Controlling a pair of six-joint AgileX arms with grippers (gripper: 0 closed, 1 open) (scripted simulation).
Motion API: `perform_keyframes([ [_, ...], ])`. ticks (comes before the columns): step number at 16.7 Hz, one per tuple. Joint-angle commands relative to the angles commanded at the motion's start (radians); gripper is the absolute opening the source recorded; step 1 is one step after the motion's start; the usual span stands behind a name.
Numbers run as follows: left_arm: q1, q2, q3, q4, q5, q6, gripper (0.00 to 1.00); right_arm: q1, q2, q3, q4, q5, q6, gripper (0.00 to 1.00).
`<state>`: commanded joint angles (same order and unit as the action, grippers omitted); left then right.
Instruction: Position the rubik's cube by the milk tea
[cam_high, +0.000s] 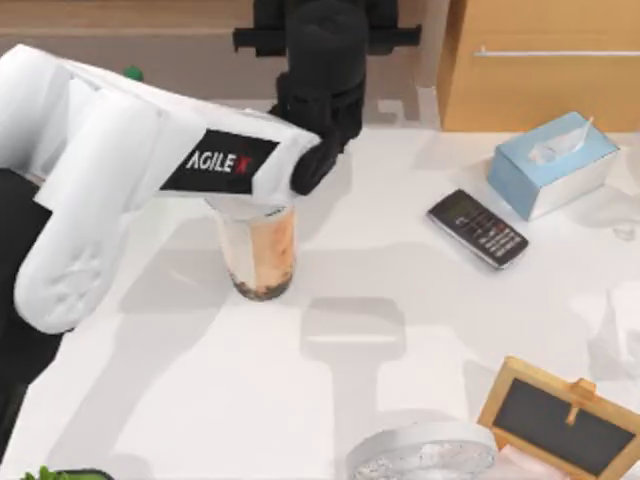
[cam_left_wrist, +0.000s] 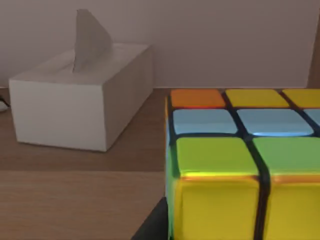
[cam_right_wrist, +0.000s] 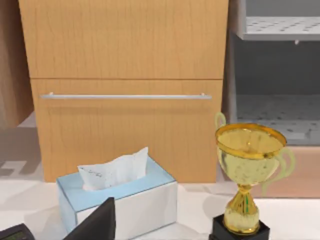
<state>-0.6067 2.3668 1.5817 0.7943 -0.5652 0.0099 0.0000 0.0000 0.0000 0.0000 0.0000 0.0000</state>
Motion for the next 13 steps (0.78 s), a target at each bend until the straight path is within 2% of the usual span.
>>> perform_keyframes([
  [7, 0.044, -0.045, 0.013, -0.133, -0.046, -0.028, 0.00, 0.000, 0.000, 0.000, 0.000, 0.000, 0.000, 1.00],
  [13, -0.005, -0.022, 0.008, -0.053, 0.000, 0.001, 0.00, 0.000, 0.000, 0.000, 0.000, 0.000, 0.000, 1.00],
])
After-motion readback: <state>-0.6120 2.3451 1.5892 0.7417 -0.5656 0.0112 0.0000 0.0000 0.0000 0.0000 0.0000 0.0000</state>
